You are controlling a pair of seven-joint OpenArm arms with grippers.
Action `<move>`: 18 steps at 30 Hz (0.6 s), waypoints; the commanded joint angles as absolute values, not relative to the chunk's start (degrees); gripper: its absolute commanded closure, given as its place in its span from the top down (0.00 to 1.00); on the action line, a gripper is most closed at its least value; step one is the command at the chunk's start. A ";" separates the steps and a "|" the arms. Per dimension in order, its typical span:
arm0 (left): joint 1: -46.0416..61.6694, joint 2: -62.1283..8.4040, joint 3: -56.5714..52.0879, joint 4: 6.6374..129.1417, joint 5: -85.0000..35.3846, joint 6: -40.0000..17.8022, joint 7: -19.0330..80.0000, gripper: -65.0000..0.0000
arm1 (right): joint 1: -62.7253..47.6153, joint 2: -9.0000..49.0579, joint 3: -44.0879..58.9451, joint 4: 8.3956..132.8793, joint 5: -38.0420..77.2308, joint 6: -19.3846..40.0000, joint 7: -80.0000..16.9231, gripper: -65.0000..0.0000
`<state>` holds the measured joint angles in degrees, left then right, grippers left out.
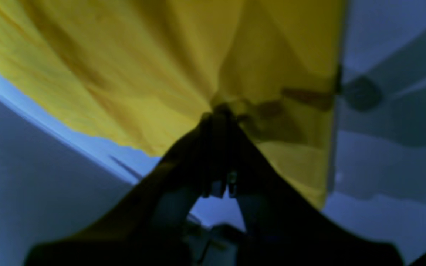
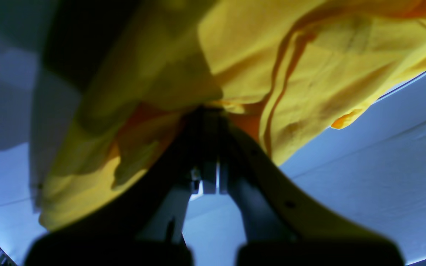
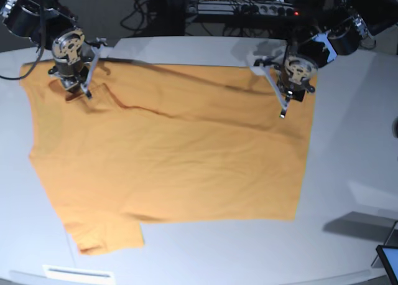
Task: Fold the T-shirt properly
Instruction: 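Drag the held shoulder edge with both grippers to straighten the shirt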
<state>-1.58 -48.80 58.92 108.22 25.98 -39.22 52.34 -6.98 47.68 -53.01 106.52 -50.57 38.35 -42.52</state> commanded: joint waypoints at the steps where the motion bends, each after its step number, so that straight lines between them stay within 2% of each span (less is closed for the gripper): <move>1: -1.19 -49.89 58.68 108.62 25.80 -40.00 52.79 0.00 | -7.96 48.48 -53.05 106.86 -48.48 40.00 -40.84 0.00; 11: 5.76 -49.80 51.74 111.16 26.86 -40.00 52.79 0.00 | -8.57 48.22 -53.05 107.30 -48.57 40.00 -40.92 0.00; 18: 5.85 -50.51 52.35 111.43 26.86 -40.00 52.79 0.00 | -10.95 48.22 -53.05 107.65 -51.74 40.00 -40.92 0.00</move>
<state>5.89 -49.28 52.51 110.76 26.94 -39.33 52.27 -10.37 47.53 -52.88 107.48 -54.41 38.33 -42.98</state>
